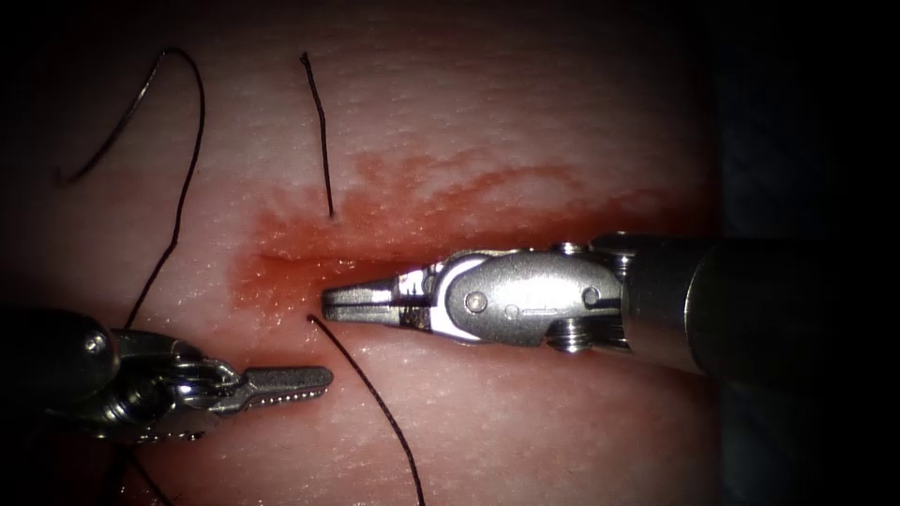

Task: Wound Closure
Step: Grasp a long length of suture with the left tool

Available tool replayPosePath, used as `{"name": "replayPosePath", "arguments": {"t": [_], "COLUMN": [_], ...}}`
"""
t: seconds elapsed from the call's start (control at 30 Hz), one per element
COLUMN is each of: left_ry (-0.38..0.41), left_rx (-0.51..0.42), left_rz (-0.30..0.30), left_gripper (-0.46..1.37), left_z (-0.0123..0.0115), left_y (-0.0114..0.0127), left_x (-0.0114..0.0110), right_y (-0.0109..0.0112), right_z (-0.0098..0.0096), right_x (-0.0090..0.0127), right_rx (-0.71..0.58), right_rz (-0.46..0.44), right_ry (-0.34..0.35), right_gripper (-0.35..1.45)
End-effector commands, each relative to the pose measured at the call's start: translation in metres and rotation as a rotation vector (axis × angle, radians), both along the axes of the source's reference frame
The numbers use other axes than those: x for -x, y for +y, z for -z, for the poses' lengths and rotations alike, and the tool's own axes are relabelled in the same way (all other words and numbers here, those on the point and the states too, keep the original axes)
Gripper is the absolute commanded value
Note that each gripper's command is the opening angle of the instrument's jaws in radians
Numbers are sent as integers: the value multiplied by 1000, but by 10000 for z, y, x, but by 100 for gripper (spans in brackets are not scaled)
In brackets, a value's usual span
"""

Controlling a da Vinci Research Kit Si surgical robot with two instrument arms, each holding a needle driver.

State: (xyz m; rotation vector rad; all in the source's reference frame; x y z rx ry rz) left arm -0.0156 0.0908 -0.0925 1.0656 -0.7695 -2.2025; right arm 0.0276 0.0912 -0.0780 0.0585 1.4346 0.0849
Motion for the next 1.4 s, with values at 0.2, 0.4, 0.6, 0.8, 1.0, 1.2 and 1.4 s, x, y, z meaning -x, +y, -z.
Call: {"name": "replayPosePath", "arguments": {"t": [0.2,0.4,0.6,0.8,1.0,1.2,1.4], "left_ry": [6,7,8,-16,-60,-9,-2], "left_rx": [-5,-5,-5,-74,-185,-296,-360], "left_rz": [-5,-4,-3,39,95,99,71], "left_gripper": [-35,-35,-35,-30,-35,-35,-27], "left_z": [0,0,0,0,-1,-12,-34], "left_y": [0,-1,-1,-1,-5,-15,-35], "left_x": [0,0,2,6,20,34,40], "right_y": [1,3,8,11,14,19,25], "right_z": [0,2,0,-2,-4,-7,-5], "right_x": [0,3,6,8,8,14,28], "right_rx": [0,3,2,1,3,2,-3], "right_rz": [-6,-5,-22,-35,-76,-122,-144], "right_ry": [-1,-1,-14,-23,-47,-94,-112], "right_gripper": [-35,-35,5,53,107,124,125]}}
